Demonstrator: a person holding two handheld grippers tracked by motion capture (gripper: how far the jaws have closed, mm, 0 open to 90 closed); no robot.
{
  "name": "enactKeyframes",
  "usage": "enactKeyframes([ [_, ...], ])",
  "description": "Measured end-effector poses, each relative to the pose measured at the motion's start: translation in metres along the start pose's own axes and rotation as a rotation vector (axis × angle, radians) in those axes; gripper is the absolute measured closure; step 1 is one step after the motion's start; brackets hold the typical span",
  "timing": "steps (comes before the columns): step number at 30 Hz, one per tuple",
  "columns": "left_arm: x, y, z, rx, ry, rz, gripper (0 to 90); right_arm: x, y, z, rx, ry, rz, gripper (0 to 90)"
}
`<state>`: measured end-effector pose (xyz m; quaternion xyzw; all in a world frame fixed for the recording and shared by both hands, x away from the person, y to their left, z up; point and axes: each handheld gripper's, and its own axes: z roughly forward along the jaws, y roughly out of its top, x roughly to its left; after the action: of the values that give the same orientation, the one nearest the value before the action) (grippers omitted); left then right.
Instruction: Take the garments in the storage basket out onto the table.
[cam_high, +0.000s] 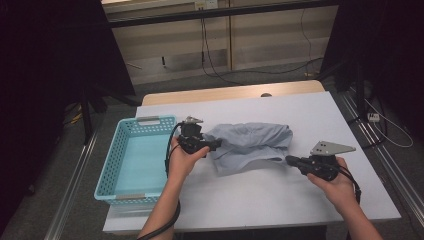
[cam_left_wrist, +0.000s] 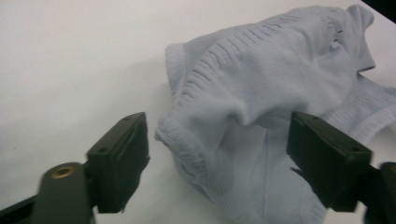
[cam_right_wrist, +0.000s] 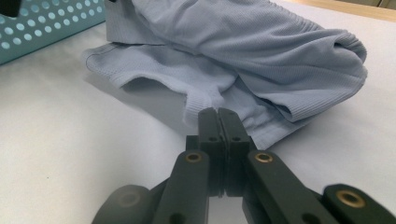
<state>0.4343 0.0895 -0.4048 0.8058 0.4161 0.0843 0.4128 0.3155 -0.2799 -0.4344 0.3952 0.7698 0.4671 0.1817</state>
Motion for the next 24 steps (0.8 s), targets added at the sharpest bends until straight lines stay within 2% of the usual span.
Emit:
enactKeyframes([
  [8,-0.01,-0.016,-0.012,0.032,-0.034,0.038,17.9,0.005,-0.002,0.003,0.027,-0.004,-0.015,90.0],
  [18,-0.023,-0.035,-0.008,0.08,-0.061,0.076,17.6,0.006,-0.002,0.006,0.02,-0.01,-0.012,90.0],
  [21,-0.024,-0.04,-0.008,0.069,-0.058,0.079,17.6,0.007,-0.001,0.006,0.019,-0.013,-0.023,90.0],
  [24,-0.025,-0.044,-0.007,0.074,-0.055,0.082,19.2,0.006,-0.001,0.006,0.015,-0.012,-0.014,89.9],
])
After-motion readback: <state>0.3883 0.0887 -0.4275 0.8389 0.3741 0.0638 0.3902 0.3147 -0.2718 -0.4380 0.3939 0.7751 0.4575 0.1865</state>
